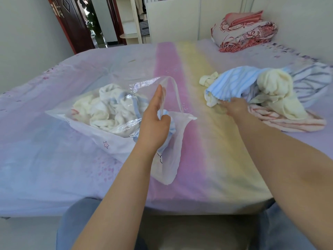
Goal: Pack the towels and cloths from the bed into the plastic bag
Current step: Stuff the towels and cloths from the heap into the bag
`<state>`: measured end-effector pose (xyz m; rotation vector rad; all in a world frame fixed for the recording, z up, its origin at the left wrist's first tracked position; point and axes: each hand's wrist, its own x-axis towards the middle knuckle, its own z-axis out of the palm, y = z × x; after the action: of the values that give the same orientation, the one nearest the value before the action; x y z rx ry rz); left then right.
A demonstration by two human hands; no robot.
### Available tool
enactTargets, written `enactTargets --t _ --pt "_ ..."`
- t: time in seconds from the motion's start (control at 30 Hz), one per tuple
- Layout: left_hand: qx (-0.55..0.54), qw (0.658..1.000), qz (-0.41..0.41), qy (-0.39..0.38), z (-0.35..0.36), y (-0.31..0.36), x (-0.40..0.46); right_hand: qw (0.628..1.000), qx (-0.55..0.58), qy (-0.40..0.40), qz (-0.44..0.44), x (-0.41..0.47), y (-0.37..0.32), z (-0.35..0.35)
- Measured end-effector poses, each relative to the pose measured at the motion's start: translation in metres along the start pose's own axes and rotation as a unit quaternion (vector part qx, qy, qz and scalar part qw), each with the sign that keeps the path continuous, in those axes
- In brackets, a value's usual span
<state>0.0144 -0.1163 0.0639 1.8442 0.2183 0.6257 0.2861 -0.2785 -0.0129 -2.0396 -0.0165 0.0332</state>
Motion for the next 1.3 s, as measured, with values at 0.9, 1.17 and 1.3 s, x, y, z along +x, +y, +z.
enactTargets --t 0.9,1.17,1.3 --pt "0.005 0.999 -0.002 0.034 0.004 -0.004 -0.016 0.919 -0.379 0.047 -0.100 -0.130 0.038 -0.025" --pt "0.007 0.999 0.010 0.042 0.005 -0.004 -0.022 0.947 -0.012 0.151 -0.284 -0.214 0.009 -0.011" --pt "0.021 0.999 0.009 0.039 0.000 -0.008 -0.022 0.973 0.219 -0.042 -0.058 -0.260 0.013 0.017"
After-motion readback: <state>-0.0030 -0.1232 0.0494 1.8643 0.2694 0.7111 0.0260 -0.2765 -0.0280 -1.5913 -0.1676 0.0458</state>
